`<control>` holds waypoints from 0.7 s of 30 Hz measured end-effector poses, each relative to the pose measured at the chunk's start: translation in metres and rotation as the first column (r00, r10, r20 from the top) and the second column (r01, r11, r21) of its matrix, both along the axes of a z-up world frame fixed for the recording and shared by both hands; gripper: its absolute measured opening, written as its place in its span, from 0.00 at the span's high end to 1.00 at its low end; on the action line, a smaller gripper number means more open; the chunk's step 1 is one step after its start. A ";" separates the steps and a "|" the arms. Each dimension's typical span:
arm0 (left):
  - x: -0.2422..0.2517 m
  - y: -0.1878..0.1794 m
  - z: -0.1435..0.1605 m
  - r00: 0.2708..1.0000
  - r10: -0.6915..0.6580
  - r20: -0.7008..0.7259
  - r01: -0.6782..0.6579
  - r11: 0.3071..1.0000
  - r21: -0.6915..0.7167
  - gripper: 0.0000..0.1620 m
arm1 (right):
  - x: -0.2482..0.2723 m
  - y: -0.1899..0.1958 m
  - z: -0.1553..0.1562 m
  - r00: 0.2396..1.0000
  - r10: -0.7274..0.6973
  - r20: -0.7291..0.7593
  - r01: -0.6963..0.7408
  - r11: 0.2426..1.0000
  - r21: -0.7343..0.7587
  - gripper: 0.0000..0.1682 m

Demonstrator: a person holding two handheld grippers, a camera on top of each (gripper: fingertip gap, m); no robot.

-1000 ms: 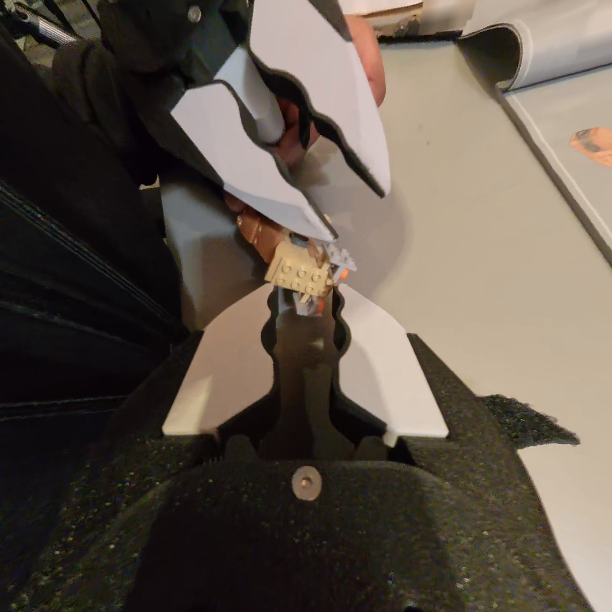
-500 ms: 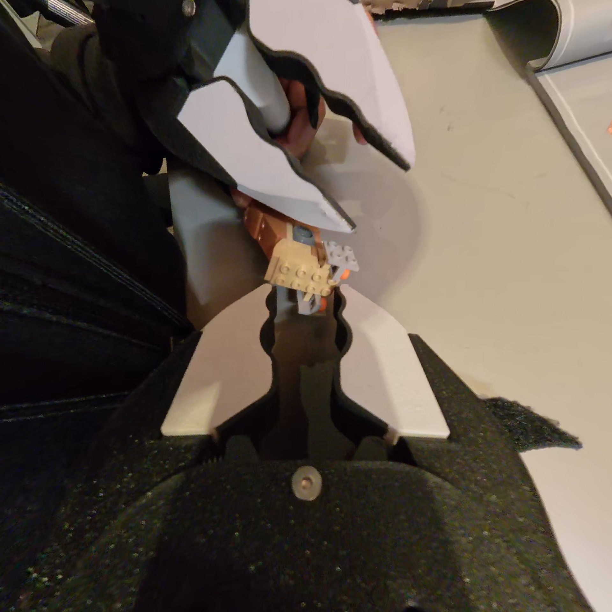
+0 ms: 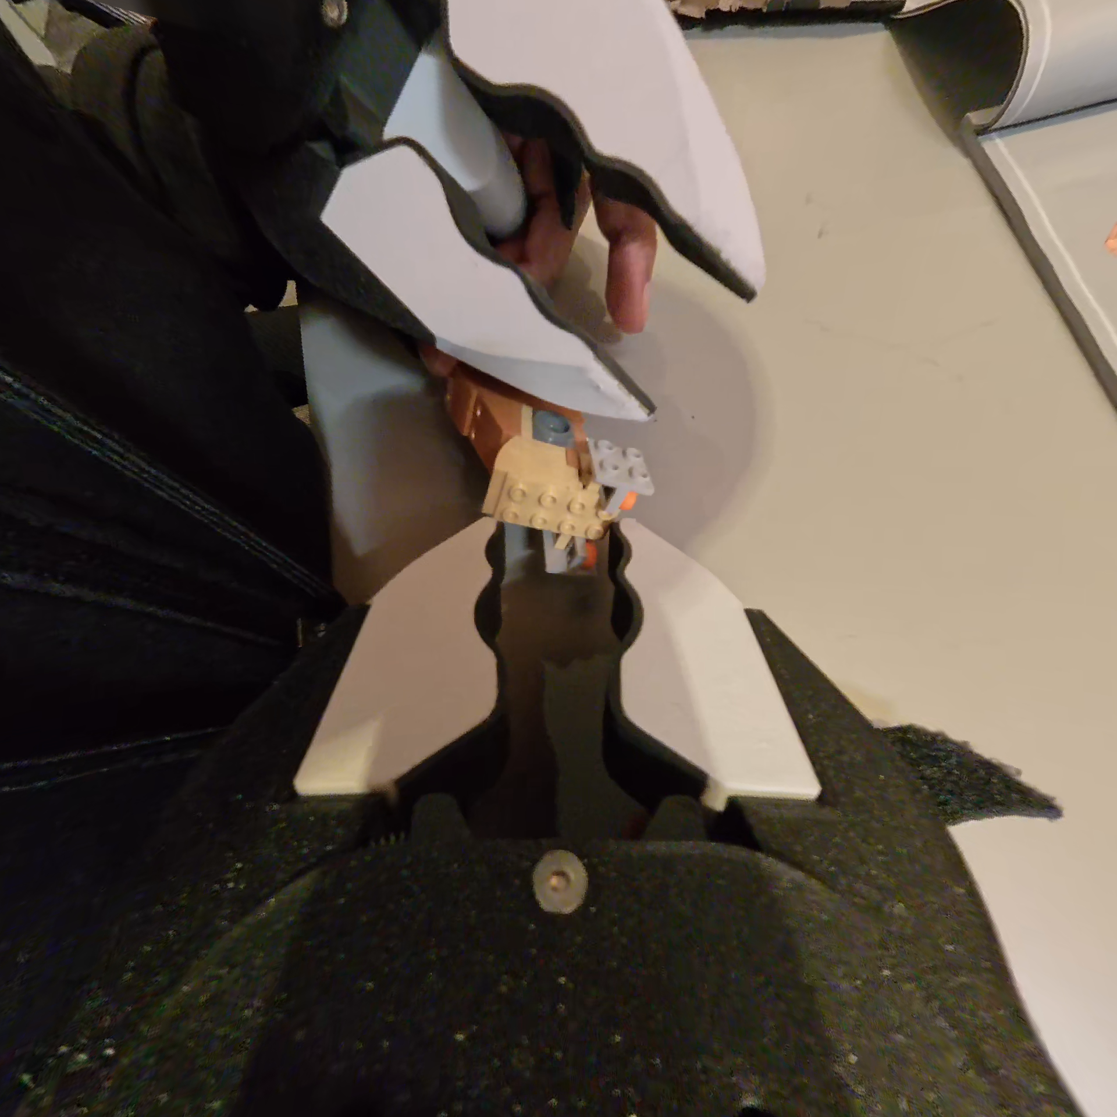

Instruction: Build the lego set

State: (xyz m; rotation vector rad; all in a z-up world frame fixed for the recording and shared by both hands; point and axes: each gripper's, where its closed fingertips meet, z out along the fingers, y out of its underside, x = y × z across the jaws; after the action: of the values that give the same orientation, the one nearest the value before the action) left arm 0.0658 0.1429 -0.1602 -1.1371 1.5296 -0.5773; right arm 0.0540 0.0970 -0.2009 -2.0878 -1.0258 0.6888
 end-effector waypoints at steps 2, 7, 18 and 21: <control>0.000 0.001 0.000 1.000 0.005 0.002 -0.005 1.000 0.012 0.82 | 0.000 0.001 0.000 1.000 0.001 0.017 -0.002 1.000 0.020 0.81; -0.002 0.002 0.003 0.999 0.021 0.030 -0.023 0.996 0.085 0.81 | -0.001 0.000 -0.001 0.999 0.025 0.043 -0.028 0.998 0.054 0.81; -0.011 0.002 0.005 0.992 0.092 0.088 -0.113 0.954 0.277 0.80 | -0.007 -0.007 -0.005 0.988 0.092 0.125 -0.108 0.985 0.135 0.82; -0.011 -0.002 0.003 0.993 0.077 0.086 -0.100 0.943 0.316 0.81 | -0.008 -0.008 -0.008 0.980 0.089 0.175 -0.120 0.978 0.171 0.82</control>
State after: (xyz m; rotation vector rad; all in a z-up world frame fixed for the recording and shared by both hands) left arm 0.0552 0.1408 -0.1568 -0.9189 1.4396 -0.2913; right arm 0.0459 0.0890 -0.2092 -1.9681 -1.2513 0.4576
